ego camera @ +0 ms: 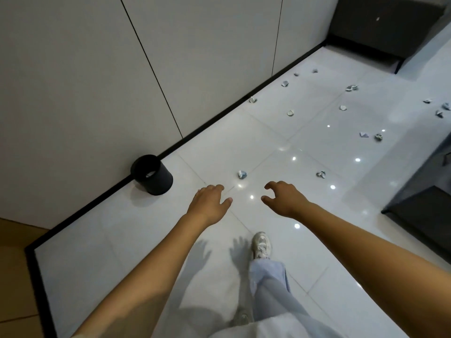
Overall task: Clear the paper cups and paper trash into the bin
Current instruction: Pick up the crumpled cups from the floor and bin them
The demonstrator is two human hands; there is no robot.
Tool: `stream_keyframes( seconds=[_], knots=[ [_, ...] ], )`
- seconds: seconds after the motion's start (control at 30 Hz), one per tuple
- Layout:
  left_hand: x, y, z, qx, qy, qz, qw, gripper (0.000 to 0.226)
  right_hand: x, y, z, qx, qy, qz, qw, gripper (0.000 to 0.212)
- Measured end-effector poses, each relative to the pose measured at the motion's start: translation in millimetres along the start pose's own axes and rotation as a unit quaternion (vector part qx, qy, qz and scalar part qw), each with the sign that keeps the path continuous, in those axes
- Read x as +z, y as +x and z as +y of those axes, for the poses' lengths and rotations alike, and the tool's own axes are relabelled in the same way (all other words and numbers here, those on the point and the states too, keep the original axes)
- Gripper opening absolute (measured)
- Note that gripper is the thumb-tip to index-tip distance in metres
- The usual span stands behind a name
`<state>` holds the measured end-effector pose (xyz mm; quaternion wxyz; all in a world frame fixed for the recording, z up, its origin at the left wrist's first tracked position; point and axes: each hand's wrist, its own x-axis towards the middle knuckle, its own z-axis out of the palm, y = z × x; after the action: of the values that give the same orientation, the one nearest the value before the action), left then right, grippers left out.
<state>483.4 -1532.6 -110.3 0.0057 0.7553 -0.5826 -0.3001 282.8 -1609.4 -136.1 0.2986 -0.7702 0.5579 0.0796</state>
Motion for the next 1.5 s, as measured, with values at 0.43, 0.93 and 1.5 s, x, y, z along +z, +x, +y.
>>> stream_keyframes(
  seconds=[0.43,0.93,1.5],
  knots=[
    [-54.8,225.7,7.9,-0.089,-0.054,-0.045,0.994,0.053,-73.7,237.9,-1.8,0.024,0.059,-0.011,0.998,0.056],
    [-98.3,431.5,-78.2,-0.121,-0.112,-0.088,0.982,0.047,-68.6,419.2,-37.9,0.108,0.110,-0.060,0.986,0.057],
    [86.6,635.9,-161.7,-0.200,-0.206,-0.079,0.955,0.040,106.8,631.6,55.1,0.187,0.164,-0.102,0.963,0.056]
  ],
)
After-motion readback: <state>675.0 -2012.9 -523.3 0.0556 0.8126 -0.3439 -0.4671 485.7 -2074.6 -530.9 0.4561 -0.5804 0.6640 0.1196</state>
